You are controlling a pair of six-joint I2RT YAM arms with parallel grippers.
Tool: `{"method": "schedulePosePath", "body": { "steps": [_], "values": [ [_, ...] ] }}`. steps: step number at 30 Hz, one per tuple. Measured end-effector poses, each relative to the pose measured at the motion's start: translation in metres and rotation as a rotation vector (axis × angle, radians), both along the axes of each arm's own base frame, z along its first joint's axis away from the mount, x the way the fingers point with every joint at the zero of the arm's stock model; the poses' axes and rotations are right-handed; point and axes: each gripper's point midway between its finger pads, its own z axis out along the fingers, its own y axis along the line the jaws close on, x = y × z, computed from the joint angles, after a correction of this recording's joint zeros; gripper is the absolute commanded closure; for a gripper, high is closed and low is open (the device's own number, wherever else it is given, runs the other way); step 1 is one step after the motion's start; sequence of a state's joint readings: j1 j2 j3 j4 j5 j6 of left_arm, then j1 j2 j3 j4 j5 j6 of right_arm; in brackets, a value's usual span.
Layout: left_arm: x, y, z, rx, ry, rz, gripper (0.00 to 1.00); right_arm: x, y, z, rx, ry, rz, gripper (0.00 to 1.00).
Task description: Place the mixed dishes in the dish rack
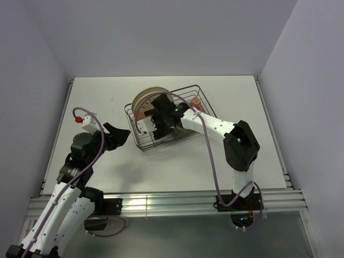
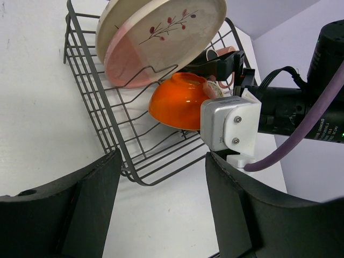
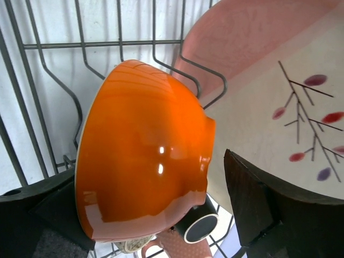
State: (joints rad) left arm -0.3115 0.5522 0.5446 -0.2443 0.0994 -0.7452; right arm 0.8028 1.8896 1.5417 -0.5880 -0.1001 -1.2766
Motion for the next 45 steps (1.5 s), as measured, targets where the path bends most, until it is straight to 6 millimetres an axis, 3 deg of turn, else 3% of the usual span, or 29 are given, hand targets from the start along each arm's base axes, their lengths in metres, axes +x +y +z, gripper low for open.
{"method": "schedulePosePath", "body": {
  "steps": [17,29,36,39,42,45],
  "values": [
    [-0.001,0.001,0.004,-0.005,-0.014,0.004,0.30,-0.011,0.002,0.009,0.042,0.015,-0.013,0.11],
    [-0.002,0.001,0.005,-0.009,-0.018,0.004,0.30,-0.030,0.000,-0.002,0.041,0.052,-0.024,0.11],
    [-0.002,0.002,0.007,-0.012,-0.024,0.004,0.30,-0.034,0.000,0.009,0.077,0.062,-0.054,0.11],
    [-0.002,0.002,0.007,-0.011,-0.024,0.004,0.28,-0.035,0.001,0.016,0.097,0.077,-0.075,0.06],
    [-0.002,0.002,0.006,-0.010,-0.022,0.005,0.26,-0.037,0.004,0.033,0.144,0.080,-0.092,0.05],
    [-0.002,0.002,0.006,-0.009,-0.022,0.007,0.23,-0.039,0.005,0.062,0.217,0.061,-0.108,0.01]
  ]
}}
